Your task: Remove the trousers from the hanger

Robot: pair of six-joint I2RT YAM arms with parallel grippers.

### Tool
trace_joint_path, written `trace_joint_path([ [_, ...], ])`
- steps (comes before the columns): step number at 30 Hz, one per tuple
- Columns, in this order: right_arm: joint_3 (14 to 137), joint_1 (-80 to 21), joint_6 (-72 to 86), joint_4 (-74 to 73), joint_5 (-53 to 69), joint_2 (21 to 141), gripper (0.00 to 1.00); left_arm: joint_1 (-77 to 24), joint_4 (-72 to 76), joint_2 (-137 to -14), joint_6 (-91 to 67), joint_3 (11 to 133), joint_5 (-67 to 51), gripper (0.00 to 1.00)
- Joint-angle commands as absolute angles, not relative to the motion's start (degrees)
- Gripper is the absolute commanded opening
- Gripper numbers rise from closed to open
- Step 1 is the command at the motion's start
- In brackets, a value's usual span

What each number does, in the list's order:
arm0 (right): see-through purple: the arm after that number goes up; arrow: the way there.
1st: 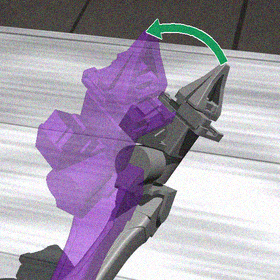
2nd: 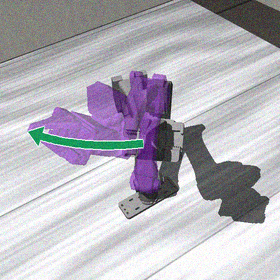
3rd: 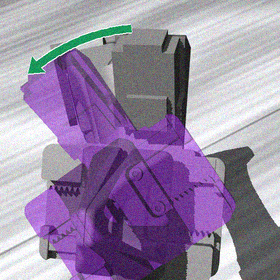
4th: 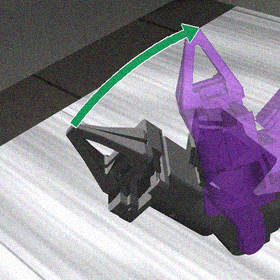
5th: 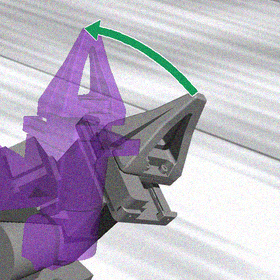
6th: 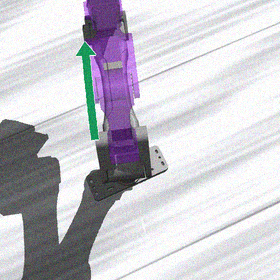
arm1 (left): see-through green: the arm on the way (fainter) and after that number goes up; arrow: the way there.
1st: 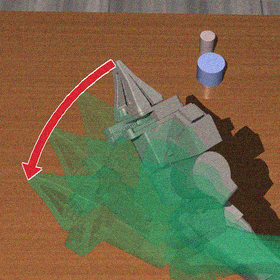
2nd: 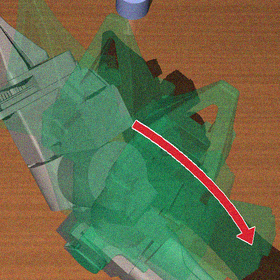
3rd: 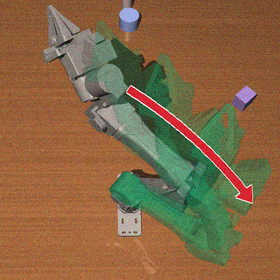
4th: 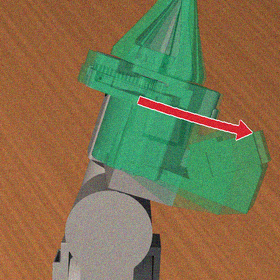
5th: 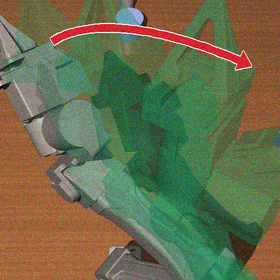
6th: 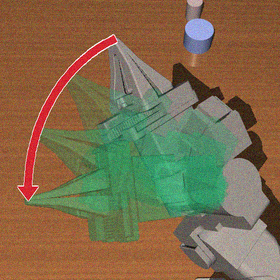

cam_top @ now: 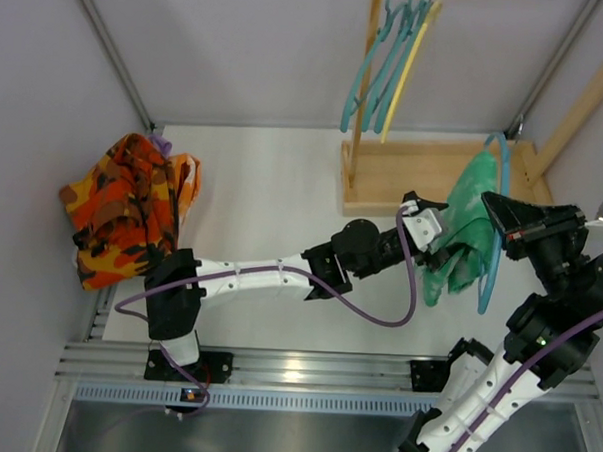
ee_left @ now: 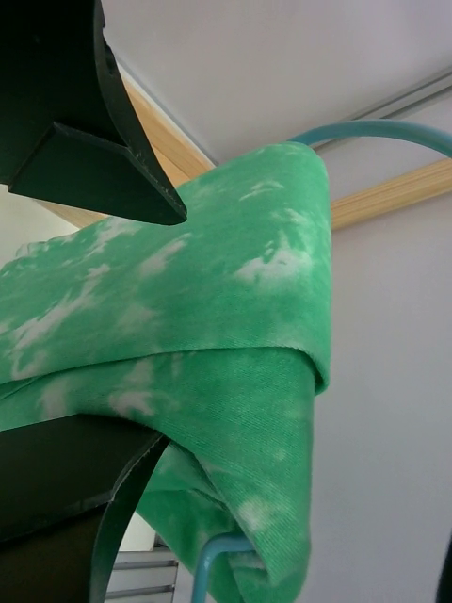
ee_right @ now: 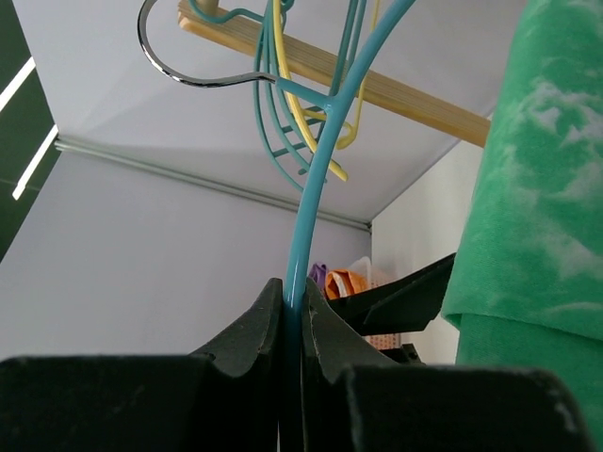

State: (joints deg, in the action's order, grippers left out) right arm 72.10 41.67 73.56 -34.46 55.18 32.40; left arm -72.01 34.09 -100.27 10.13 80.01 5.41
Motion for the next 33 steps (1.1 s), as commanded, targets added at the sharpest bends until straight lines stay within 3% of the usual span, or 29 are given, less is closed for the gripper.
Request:
trace_joint_path([
  [1,75.41,40.78,74.09,-26.37,57.74,31.55,0.0,-69.17,37.09,-97.3,10.73,77.17,6.86,0.79],
  [13,74.62,39.82,74.36,-23.56,60.56,31.38,0.0,-67.24,38.06,-102.3,18.1,80.68,7.2,0.76],
  [19,75.14,39.11,74.35,-23.21,60.73,31.9,0.0,-67.06,37.97,-103.54,18.63,82.97,5.2,0.54],
  [22,74.97,39.11,74.79,-22.5,60.65,32.25,0.0,-67.06,37.97,-103.1,18.28,83.32,4.22,0.27],
  [23,74.62,39.11,74.79,-22.41,60.56,32.26,0.0,-67.06,37.97,-102.66,18.19,83.49,4.22,0.13],
  [25,74.01,39.2,74.62,-22.32,60.38,32.34,0.0,-67.06,37.97,-102.13,18.28,84.02,4.92,0.0],
  [33,64.0,39.11,71.63,-19.96,57.39,34.36,0.0,-66.36,38.06,-96.25,17.22,87.8,8.69,0.0],
])
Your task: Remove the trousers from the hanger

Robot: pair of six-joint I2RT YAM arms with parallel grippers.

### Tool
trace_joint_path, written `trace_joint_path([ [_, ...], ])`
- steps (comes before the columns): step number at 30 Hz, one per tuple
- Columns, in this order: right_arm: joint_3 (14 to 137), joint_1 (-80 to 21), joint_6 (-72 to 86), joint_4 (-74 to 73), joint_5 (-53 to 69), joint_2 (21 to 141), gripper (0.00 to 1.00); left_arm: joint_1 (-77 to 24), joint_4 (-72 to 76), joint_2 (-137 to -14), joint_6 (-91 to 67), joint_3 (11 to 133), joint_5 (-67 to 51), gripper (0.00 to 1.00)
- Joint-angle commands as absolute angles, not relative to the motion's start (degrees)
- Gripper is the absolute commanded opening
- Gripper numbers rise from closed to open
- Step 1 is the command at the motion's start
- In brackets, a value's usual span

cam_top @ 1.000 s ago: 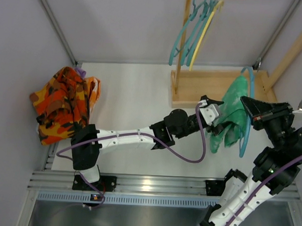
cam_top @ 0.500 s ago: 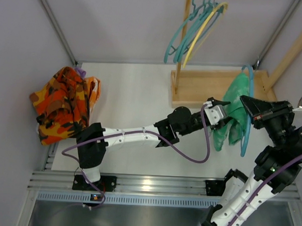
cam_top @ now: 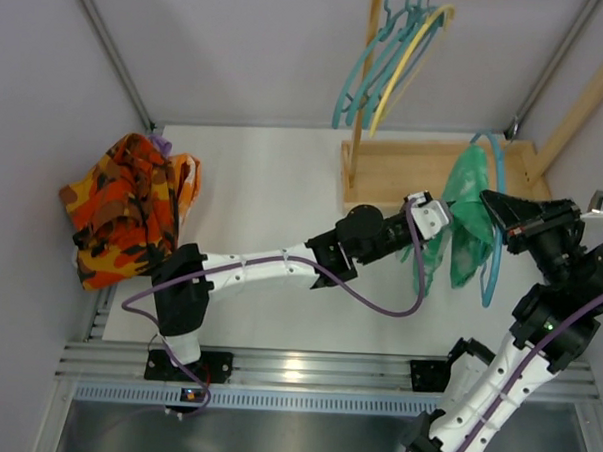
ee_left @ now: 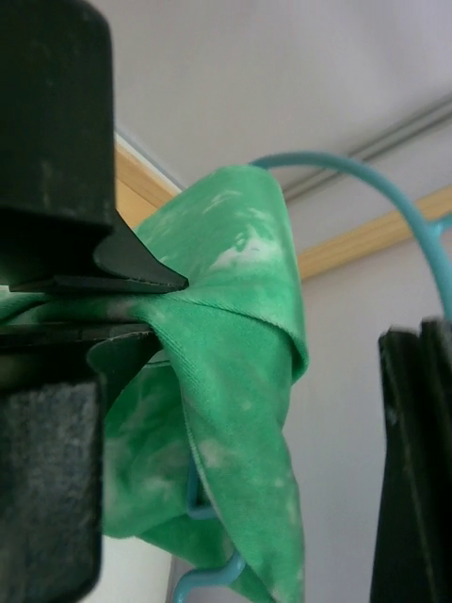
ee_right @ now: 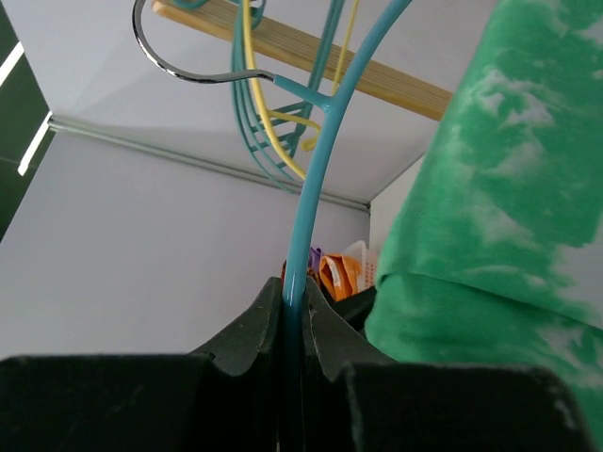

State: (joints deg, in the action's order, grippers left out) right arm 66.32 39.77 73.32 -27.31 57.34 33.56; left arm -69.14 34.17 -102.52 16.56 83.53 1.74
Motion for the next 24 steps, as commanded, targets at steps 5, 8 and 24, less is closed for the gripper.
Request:
trace_joint_path([
  [5,56.44,39.2,73.12,-11.35,57.48,36.82,0.0,-65.74,37.97,-92.64,17.05,89.47,11.42,0.0],
  [8,53.28,39.2,72.17,-10.46,56.69,37.88,0.0,-65.57,37.88,-90.97,17.31,90.61,12.39,0.0],
  [24,47.28,39.2,53.09,-16.26,49.13,42.54,0.0,-65.57,31.21,-86.58,15.12,102.57,13.62,0.0],
])
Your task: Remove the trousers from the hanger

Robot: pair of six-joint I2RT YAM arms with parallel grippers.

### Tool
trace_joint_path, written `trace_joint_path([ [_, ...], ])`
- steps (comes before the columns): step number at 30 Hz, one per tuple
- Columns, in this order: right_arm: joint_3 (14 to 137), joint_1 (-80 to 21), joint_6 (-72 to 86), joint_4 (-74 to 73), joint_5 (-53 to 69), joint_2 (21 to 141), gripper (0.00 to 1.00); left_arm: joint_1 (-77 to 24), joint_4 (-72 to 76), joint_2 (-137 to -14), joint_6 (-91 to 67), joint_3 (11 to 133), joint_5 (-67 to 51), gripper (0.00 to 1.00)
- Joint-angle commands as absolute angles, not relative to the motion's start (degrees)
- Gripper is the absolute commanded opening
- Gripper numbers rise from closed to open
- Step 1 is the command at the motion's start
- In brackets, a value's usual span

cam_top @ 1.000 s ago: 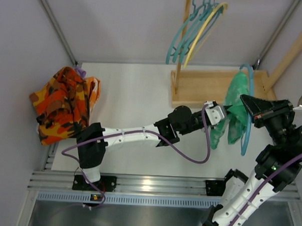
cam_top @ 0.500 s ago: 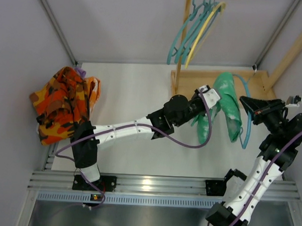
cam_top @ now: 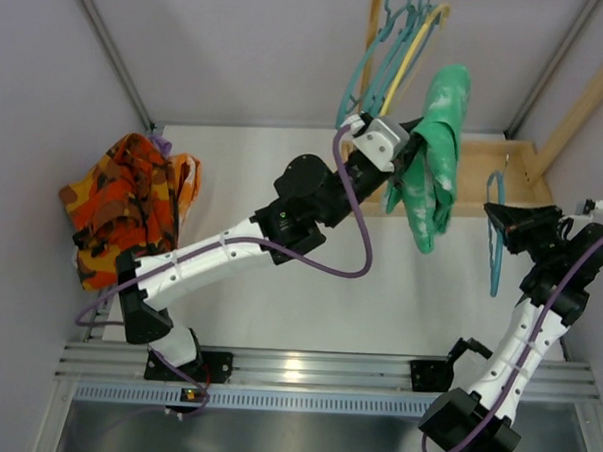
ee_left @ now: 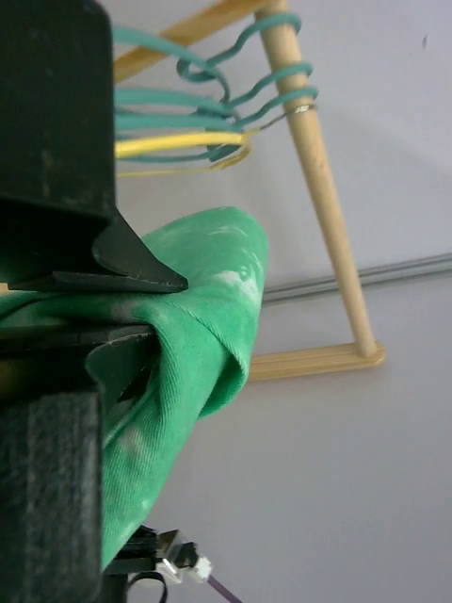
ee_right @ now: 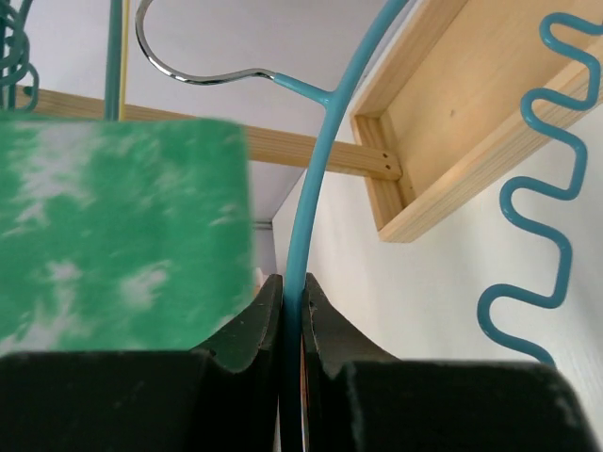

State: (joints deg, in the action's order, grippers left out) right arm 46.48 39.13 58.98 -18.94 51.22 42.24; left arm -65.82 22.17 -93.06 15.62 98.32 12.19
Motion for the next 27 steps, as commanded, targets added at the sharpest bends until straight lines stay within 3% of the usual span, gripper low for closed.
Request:
trace_joint_path([
  [1,47.46,39.2,52.39,-16.35,49.13,43.24,0.0,-65.57,30.68,-85.01,15.03,101.7,13.97,0.0],
  [10,51.59,39.29,48.17,-15.47,48.34,47.54,0.0,-65.57,26.1,-71.3,13.97,92.13,16.52,0.0],
  [17,55.71,39.2,45.53,-15.91,50.96,49.57,0.0,-64.26,25.05,-59.08,25.13,84.03,18.89,0.0],
  [27,61.79,38.85,42.36,-19.16,52.56,53.43,0.0,-35.38,15.13,-46.59,16.54,78.93,25.39,0.0],
])
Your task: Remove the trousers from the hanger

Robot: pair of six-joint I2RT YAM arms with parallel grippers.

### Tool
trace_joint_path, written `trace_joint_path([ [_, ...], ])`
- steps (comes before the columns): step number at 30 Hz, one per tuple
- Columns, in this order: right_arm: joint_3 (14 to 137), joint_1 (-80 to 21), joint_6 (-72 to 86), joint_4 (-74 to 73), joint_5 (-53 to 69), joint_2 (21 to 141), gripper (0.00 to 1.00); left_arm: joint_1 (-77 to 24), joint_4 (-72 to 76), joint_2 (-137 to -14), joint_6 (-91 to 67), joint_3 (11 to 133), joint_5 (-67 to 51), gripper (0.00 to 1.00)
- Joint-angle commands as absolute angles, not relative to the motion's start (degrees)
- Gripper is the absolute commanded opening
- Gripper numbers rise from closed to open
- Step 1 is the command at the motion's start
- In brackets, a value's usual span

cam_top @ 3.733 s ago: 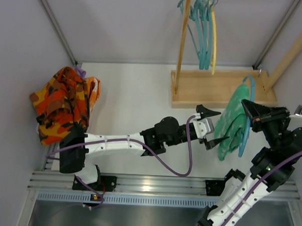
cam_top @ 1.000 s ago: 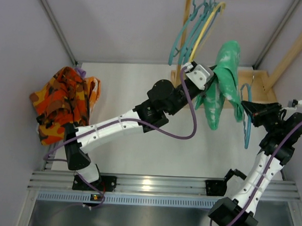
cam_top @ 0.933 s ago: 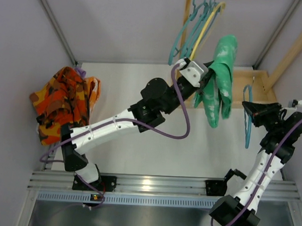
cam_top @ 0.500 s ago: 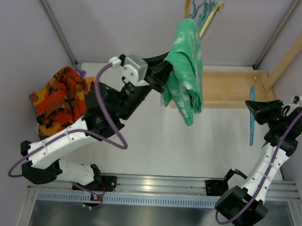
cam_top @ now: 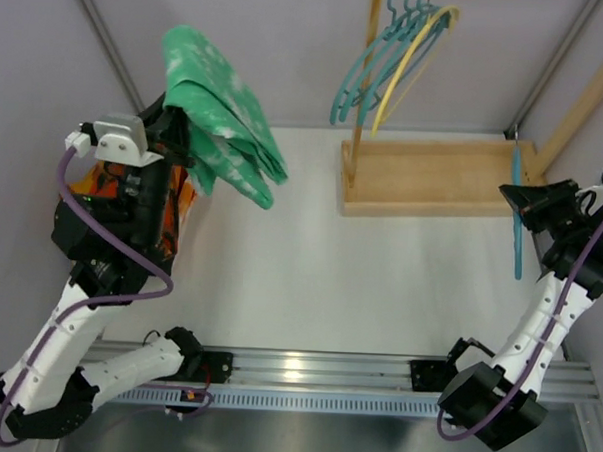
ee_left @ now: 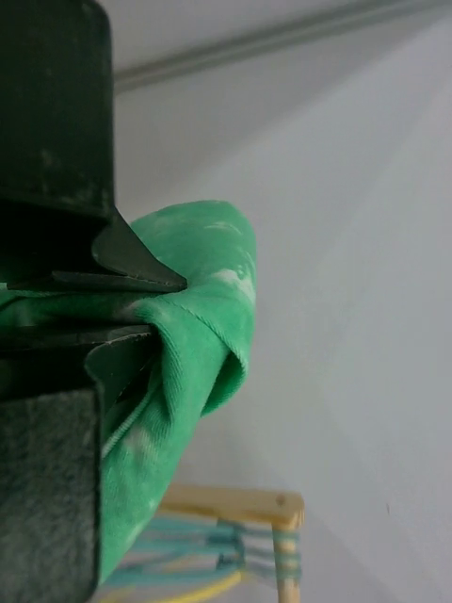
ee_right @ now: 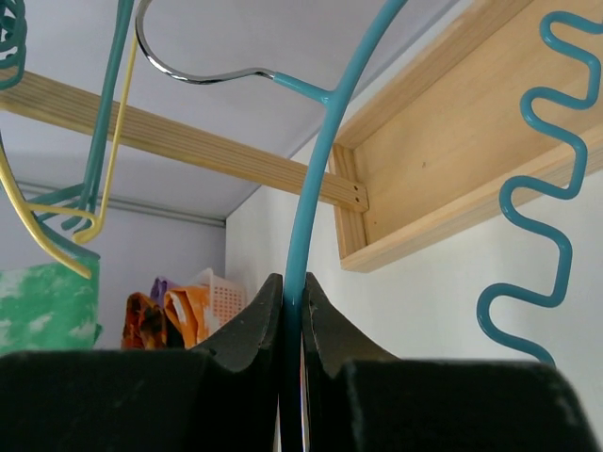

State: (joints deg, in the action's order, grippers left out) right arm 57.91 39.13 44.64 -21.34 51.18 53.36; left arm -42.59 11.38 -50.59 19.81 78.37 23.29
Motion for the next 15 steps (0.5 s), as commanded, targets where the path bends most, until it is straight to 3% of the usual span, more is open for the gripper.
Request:
trace_joint_path([
  [1,62.22,38.76,42.62,-18.81,52.47,53.7,0.0,-32.72,13.99,-44.84,15.39,78.84,26.36,0.0],
  [11,63.98,38.23,42.28,-18.55,53.79,54.32,0.0,-1.45,3.09,-32.97,9.49,73.83,32.33,0.0],
  [15,65.74,37.88,41.93,-19.33,54.84,54.4,0.0,6.58,-7.19,-31.47,4.84,72.16,38.22,0.0],
])
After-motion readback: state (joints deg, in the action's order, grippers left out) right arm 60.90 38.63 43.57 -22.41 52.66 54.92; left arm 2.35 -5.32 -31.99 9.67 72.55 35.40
